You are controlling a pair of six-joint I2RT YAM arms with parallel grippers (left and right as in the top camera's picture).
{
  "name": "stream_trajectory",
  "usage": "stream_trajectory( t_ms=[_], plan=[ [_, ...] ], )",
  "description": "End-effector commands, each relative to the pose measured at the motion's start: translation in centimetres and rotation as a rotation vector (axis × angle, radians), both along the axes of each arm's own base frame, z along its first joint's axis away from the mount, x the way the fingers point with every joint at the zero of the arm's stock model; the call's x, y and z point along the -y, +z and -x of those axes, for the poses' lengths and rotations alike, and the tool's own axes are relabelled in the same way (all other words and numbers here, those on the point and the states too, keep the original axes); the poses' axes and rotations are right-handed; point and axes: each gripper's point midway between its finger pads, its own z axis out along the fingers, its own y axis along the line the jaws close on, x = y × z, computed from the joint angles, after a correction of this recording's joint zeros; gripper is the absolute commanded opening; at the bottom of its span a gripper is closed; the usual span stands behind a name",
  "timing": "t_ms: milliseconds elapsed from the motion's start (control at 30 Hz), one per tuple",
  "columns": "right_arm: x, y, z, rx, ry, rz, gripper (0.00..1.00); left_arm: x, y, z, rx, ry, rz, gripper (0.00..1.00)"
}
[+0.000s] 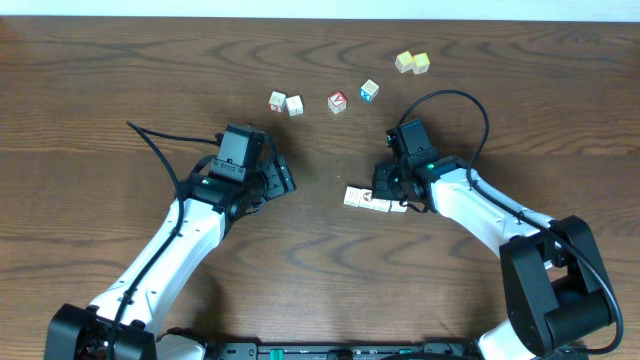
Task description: Lift 4 blocks
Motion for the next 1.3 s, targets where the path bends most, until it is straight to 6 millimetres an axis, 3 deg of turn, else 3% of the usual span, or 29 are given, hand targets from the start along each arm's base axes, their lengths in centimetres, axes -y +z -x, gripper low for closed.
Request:
stream_trajectory(
  t_ms=[0,200,267,333,433,633,833,933,967,1033,1067,1267],
  plan=[
    [-0.2,2.0,-1.0,0.044,0.007,-0.01,0.01,-0.3,-0.1,0.0,0.0,0.009,-0.011,0.8],
    [2.3,6.1,-1.6,0.099,-0.058,0.015,0.01,-0.4,-0.5,0.6,-0.024,-0.018,-0.028,0.8],
    [3.5,7.0,-1.5,0.093,-0.093,0.02,0.01,0.9,-0.1,0.8,0.0,-0.14,-0.001,0.8],
    [5.0,7.5,-1.1,0.072,-0.134,0.019,0.01,4.2,1.2,1.4,0.067,-0.386,0.108,0.8],
    [7.5,7.2,-0.3,0.014,-0.201,0.03,0.01,6.9,2.9,2.4,0.127,-0.565,0.232,0.8],
    [12.8,6.2,1.8,-0.128,-0.322,-0.004,0.01,6.7,3.0,1.8,0.15,-0.553,0.212,0.8],
    [14.5,5.6,3.2,-0.198,-0.382,-0.05,0.01,6.9,3.5,1.1,0.188,-0.549,0.213,0.8],
    [14.3,5.3,3.5,-0.209,-0.381,-0.055,0.11,6.9,3.5,1.1,0.181,-0.538,0.22,0.79],
    [14.3,5.3,3.6,-0.21,-0.378,-0.055,0.16,6.9,3.5,1.2,0.179,-0.538,0.219,0.76],
    [14.1,5.3,3.6,-0.212,-0.372,-0.054,0.13,6.7,3.3,1.2,0.174,-0.534,0.212,0.24],
    [14.0,5.3,3.6,-0.212,-0.37,-0.053,0.03,6.6,3.3,1.1,0.175,-0.529,0.204,0.11],
    [13.3,4.2,4.2,-0.232,-0.402,-0.064,0.02,5.5,2.1,-0.1,0.115,-0.357,0.189,0.07]
  ],
)
